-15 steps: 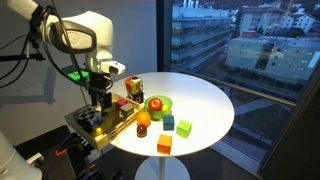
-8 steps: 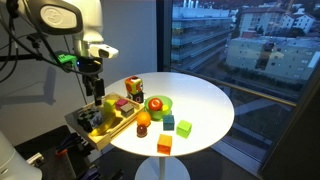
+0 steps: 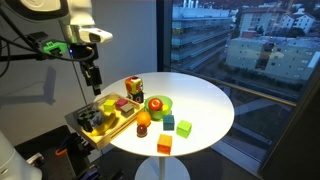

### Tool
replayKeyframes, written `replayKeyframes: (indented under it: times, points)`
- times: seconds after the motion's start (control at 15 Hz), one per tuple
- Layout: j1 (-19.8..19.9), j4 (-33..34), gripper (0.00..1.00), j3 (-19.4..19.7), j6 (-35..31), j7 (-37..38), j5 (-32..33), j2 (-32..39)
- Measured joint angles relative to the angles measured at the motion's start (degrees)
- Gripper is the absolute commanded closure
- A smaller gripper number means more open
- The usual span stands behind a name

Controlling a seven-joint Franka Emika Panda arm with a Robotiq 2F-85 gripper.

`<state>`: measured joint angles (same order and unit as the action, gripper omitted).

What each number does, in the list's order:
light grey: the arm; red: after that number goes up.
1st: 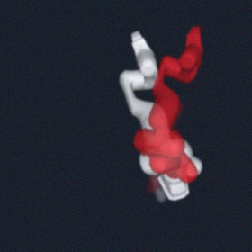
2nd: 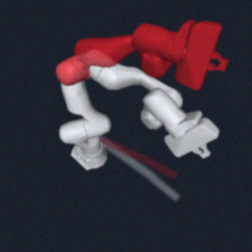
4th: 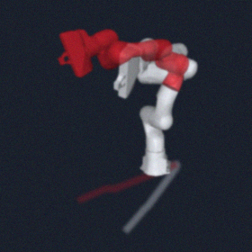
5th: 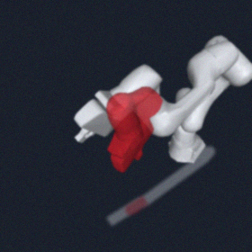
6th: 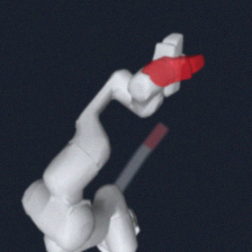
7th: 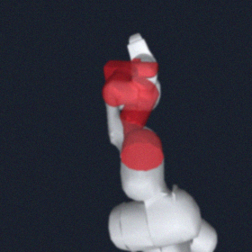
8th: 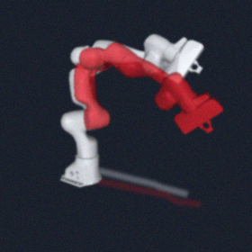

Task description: Put the banana on the tray

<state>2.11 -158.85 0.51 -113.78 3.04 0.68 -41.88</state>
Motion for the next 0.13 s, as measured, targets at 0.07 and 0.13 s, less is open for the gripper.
replayKeyframes:
  times: [0.07, 0.13]
  points:
    - [0.0, -0.1, 0.00, 0.0, 0.0, 0.0, 0.0, 0.1]
    - [0.0, -0.1, 0.00, 0.0, 0.0, 0.0, 0.0, 0.1]
